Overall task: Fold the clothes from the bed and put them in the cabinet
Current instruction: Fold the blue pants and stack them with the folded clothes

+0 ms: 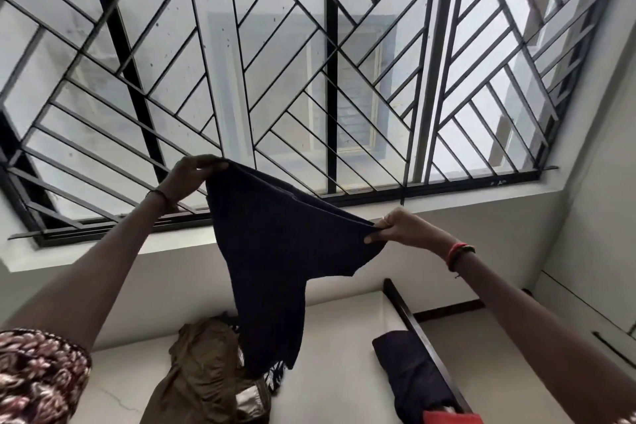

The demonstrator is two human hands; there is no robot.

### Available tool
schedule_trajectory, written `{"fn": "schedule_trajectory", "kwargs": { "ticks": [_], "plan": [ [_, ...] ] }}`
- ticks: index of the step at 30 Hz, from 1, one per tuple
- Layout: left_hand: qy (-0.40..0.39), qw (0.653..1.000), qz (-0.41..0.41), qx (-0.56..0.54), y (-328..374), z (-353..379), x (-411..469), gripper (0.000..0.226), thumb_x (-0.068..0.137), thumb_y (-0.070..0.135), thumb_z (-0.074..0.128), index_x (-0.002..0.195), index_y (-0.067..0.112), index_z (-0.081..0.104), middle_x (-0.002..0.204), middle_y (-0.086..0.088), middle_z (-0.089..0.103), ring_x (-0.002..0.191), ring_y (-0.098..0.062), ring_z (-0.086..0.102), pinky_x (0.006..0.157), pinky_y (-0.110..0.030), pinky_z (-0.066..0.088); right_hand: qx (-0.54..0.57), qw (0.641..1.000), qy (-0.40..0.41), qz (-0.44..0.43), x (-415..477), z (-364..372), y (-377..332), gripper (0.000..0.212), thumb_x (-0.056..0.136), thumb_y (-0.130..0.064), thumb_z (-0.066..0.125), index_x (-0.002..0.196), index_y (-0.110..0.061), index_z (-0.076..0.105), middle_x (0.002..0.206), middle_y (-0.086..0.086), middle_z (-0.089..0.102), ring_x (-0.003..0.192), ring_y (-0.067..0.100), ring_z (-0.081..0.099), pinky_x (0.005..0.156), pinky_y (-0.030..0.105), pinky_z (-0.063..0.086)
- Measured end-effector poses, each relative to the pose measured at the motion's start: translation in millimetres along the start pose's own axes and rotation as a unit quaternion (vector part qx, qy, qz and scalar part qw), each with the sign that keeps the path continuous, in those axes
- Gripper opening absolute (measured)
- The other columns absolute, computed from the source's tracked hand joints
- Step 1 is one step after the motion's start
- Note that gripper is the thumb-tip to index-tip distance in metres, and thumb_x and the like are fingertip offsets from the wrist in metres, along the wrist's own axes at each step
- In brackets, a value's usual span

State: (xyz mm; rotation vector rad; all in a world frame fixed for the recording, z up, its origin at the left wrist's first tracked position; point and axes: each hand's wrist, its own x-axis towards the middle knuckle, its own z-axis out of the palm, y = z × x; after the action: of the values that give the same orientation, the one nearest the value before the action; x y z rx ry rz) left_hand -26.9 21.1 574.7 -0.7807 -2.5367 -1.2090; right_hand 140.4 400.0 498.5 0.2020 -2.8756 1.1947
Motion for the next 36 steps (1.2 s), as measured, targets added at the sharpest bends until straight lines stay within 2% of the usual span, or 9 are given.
{"fn": "schedule_trajectory", "kwargs": {
  "ticks": [6,12,14,17,22,25,28,32,36],
  "plan": [
    [-0.085,0.996,-0.002,-0.006,-16,4,-21,0.046,0.089,0.007,0.06,0.072,0.049,0.07,0.072,0.032,0.066,0.068,0.018,0.057,0.074,-0.007,0.043,0.004,0.998,-0.058,-0.009,-7,-9,12,0.009,0.086,-0.001,0.064,0.088,-0.006,0.072,0.063,-0.016,0.06,0.062,-0.006,0.053,0.066,0.012,0.042],
    [-0.181,0.983,-0.033,0.032,-38,6,-29,0.039,0.086,0.019,0.066,0.073,0.056,0.069,0.076,0.024,0.068,0.075,0.015,0.057,0.072,-0.004,0.042,0.077,0.996,-0.049,0.002,-17,-15,19,0.051,0.078,0.0,0.072,0.123,-0.019,0.057,0.092,0.014,0.072,0.086,0.016,0.068,0.081,0.025,0.052],
    [-0.235,0.969,-0.062,0.03,-42,7,-32,0.01,0.073,0.05,0.073,0.079,0.041,0.075,0.078,0.02,0.068,0.078,0.004,0.056,0.074,-0.015,0.043,0.063,0.996,-0.059,0.014,-19,-17,23,0.037,0.076,0.0,0.074,0.109,-0.015,0.067,0.092,0.015,0.072,0.083,0.013,0.067,0.081,0.027,0.05],
    [-0.262,0.962,-0.079,0.016,-43,8,-28,0.068,0.049,0.076,0.071,0.088,0.02,0.076,0.078,0.01,0.06,0.073,-0.004,0.05,0.068,-0.024,0.039,0.057,0.996,-0.045,0.043,-24,-24,35,0.012,0.073,-0.005,0.077,0.084,-0.011,0.077,0.081,0.004,0.073,0.077,0.007,0.064,0.077,0.02,0.048],
    [-0.359,0.928,-0.099,0.006,-24,25,-17,0.015,0.088,0.034,0.062,0.097,0.026,0.072,0.081,0.018,0.06,0.071,-0.001,0.044,0.063,-0.021,0.033,0.021,0.991,-0.034,0.13,-19,-24,52,0.009,0.065,-0.01,0.084,0.068,-0.013,0.076,0.066,-0.003,0.07,0.064,0.002,0.061,0.068,0.015,0.044],
    [-0.357,0.914,-0.19,0.038,-31,55,-4,0.017,0.092,0.027,0.058,0.106,0.023,0.067,0.077,0.006,0.049,0.063,-0.008,0.033,0.051,-0.016,0.031,0.027,0.979,0.013,0.202,-5,-2,71,0.016,0.064,-0.008,0.085,0.059,-0.009,0.069,0.046,-0.006,0.055,0.041,0.004,0.044,0.045,0.014,0.035],
    [-0.342,0.898,-0.278,0.012,-38,92,4,0.014,0.098,0.025,0.048,0.106,0.018,0.058,0.071,0.0,0.049,0.056,-0.007,0.048,0.046,-0.015,0.04,0.086,0.95,0.083,0.289,12,24,96,0.025,0.069,0.001,0.08,0.057,-0.004,0.059,0.044,0.0,0.046,0.033,0.007,0.038,0.032,0.017,0.033],
    [-0.218,0.895,-0.339,-0.191,-53,143,18,0.014,0.102,0.012,0.034,0.1,0.006,0.046,0.079,-0.018,0.06,0.052,-0.015,0.068,0.05,-0.022,0.056,0.192,0.917,0.155,0.315,40,42,130,0.019,0.075,0.01,0.072,0.064,-0.002,0.063,0.063,0.013,0.063,0.044,0.011,0.06,0.053,0.022,0.057],
    [-0.115,0.913,-0.277,-0.278,-65,173,48,0.019,0.103,0.007,0.031,0.115,0.0,0.043,0.084,-0.021,0.061,0.057,-0.013,0.069,0.06,-0.022,0.058,0.16,0.92,0.237,0.27,64,29,146,0.009,0.071,-0.007,0.08,0.078,-0.006,0.073,0.05,-0.014,0.063,0.059,0.003,0.059,0.056,0.005,0.047]
  ]
}}
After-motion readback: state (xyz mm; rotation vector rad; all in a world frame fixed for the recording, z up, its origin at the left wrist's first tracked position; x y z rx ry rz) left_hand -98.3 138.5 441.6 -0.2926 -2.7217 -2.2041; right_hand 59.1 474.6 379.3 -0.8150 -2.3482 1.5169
